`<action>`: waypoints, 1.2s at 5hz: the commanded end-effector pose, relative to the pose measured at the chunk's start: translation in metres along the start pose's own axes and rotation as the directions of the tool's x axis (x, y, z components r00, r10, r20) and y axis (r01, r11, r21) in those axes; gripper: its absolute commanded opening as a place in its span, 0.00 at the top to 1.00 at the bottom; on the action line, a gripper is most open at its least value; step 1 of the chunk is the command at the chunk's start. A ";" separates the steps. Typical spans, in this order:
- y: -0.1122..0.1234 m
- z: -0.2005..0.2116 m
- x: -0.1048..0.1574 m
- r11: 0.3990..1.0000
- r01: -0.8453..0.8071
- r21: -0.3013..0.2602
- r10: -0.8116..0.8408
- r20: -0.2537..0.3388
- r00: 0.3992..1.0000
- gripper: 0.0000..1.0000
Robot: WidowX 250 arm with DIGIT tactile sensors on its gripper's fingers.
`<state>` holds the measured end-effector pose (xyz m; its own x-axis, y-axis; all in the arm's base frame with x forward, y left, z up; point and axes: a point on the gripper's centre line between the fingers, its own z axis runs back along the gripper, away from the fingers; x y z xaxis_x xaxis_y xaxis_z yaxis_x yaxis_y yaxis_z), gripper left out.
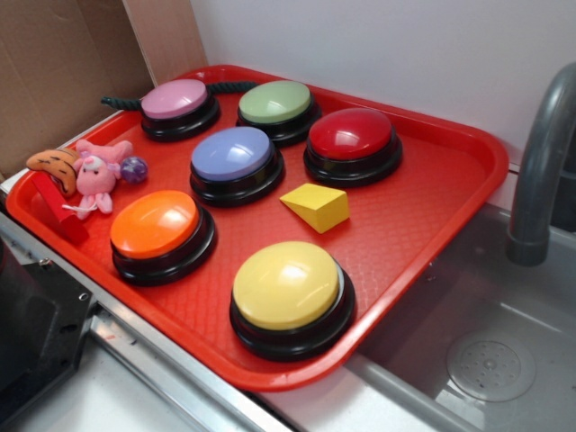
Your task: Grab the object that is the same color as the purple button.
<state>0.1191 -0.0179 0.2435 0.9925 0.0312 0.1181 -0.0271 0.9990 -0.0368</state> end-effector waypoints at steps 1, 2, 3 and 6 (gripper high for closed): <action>0.000 0.000 0.000 1.000 0.000 0.000 0.000 0.000 1.000 0.00; 0.014 -0.019 0.014 0.995 0.064 0.075 -0.064 0.006 0.998 0.00; 0.026 -0.042 0.026 0.989 0.132 0.068 -0.133 0.011 0.991 0.00; 0.080 -0.139 0.062 0.886 0.464 0.013 -0.464 0.025 0.885 0.00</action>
<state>0.1887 0.0589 0.1028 0.8915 -0.4356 0.1244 0.4383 0.8988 0.0065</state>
